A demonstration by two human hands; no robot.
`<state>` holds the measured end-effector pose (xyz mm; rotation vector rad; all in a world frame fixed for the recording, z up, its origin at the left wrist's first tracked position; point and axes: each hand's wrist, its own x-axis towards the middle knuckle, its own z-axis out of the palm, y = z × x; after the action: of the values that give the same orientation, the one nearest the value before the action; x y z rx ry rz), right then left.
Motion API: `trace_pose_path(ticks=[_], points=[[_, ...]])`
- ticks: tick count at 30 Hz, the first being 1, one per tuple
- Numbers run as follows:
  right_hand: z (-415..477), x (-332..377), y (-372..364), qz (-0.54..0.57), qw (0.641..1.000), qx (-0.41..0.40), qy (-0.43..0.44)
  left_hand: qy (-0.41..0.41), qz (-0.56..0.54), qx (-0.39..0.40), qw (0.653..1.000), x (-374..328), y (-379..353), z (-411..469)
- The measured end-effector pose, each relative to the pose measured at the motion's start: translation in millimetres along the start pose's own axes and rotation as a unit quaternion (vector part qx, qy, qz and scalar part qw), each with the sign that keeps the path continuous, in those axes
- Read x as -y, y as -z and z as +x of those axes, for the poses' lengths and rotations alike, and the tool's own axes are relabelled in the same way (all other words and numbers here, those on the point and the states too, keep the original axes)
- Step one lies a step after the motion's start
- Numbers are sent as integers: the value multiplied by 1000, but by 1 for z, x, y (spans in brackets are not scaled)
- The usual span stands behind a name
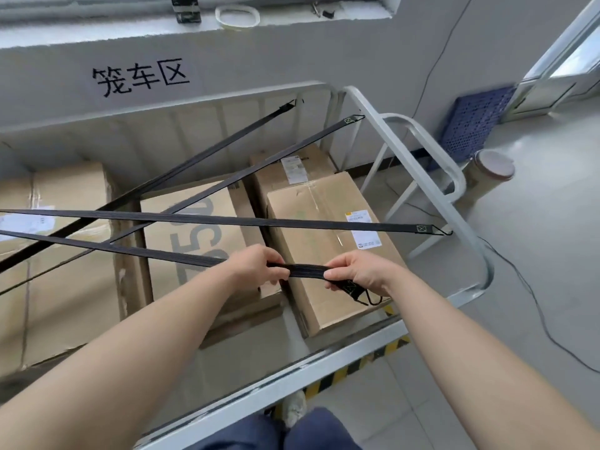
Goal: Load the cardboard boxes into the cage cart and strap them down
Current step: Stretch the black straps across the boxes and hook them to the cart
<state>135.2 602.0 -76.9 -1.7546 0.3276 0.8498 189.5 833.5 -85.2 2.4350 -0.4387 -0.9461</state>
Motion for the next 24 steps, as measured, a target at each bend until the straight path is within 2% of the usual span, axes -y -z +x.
trace_pose_path(ticks=[4, 12, 16, 24], points=[[8, -15, 17, -38, 999, 12, -17, -6, -2, 31, 1000, -20, -20, 21], [28, -54, 69, -97, 985, 131, -64, 47, -5, 31, 998, -49, -65, 55], [48, -79, 89, -140, 977, 142, -75, 74, 32, 27, 996, -67, -88, 73], [58, -97, 124, -186, 963, 183, -74, 79, 56, 35, 995, -101, -116, 104]])
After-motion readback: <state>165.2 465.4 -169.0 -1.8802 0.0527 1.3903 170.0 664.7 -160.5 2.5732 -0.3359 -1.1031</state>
